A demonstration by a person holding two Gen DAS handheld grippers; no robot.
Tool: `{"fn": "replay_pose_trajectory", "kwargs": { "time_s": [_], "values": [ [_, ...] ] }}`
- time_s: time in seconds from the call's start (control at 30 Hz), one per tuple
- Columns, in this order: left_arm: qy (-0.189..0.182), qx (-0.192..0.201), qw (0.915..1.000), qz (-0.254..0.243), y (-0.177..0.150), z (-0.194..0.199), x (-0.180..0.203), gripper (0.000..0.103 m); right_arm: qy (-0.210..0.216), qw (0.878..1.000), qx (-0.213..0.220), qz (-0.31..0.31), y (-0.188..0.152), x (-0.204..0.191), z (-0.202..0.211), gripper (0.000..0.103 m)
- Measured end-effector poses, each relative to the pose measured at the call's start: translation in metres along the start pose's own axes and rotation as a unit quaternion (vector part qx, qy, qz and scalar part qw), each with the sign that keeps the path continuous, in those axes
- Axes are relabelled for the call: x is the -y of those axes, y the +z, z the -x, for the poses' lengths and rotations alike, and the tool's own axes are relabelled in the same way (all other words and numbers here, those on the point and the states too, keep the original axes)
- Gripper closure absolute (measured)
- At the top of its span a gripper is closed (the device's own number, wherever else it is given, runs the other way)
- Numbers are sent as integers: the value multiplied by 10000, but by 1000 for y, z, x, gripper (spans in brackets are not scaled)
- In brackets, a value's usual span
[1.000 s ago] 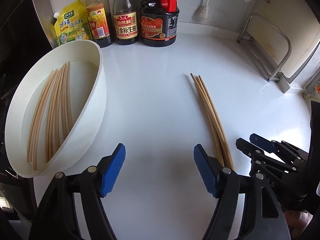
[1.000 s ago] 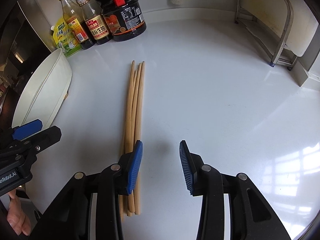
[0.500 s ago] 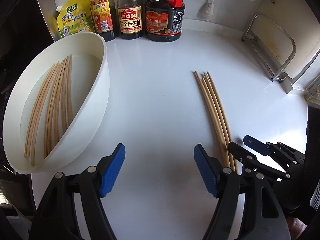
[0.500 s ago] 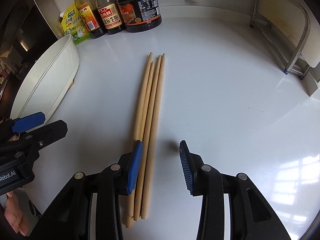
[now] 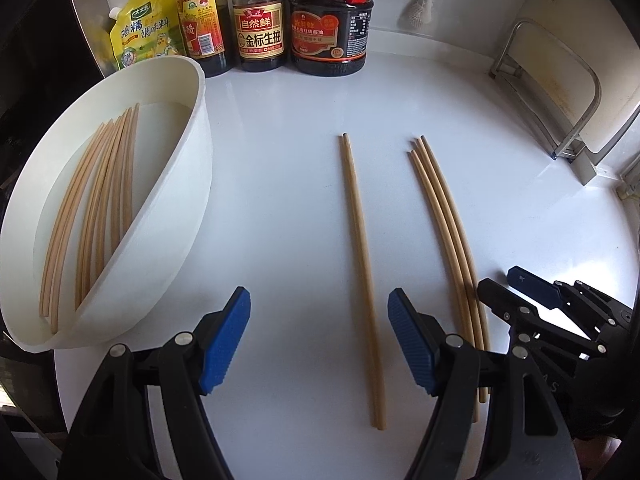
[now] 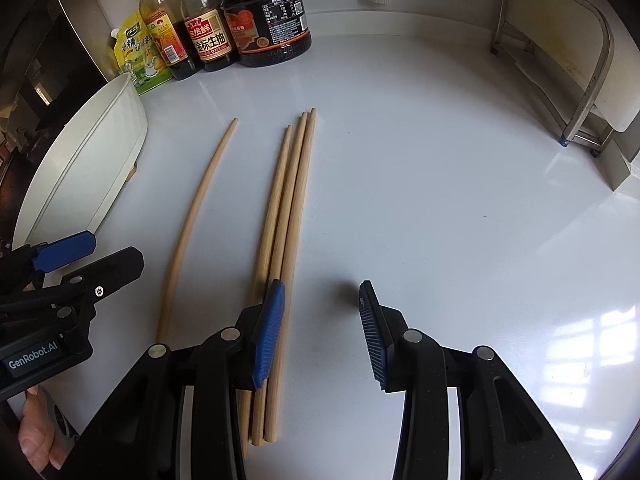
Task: Organize utensils
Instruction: 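Spread the loose chopsticks apart and close the left tool on one while the right tool grasps another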
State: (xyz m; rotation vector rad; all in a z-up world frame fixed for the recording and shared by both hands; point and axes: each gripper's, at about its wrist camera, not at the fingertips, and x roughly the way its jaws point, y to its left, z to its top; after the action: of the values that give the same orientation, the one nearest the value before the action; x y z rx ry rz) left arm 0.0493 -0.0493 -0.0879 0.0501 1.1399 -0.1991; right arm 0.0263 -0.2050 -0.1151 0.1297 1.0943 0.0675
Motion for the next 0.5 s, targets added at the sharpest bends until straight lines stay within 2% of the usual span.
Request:
{"fn": "replay_pose_trajectory", "kwargs": {
  "time_s": [0.27, 0.5],
  "values": [
    [80, -31, 9999, 64, -1, -10, -7, 33, -104, 9998, 8, 167, 0, -7, -1, 66],
    [240, 139, 9996, 96, -1, -13, -13, 33, -353, 9993, 67, 75, -3, 7, 1, 66]
  ]
}}
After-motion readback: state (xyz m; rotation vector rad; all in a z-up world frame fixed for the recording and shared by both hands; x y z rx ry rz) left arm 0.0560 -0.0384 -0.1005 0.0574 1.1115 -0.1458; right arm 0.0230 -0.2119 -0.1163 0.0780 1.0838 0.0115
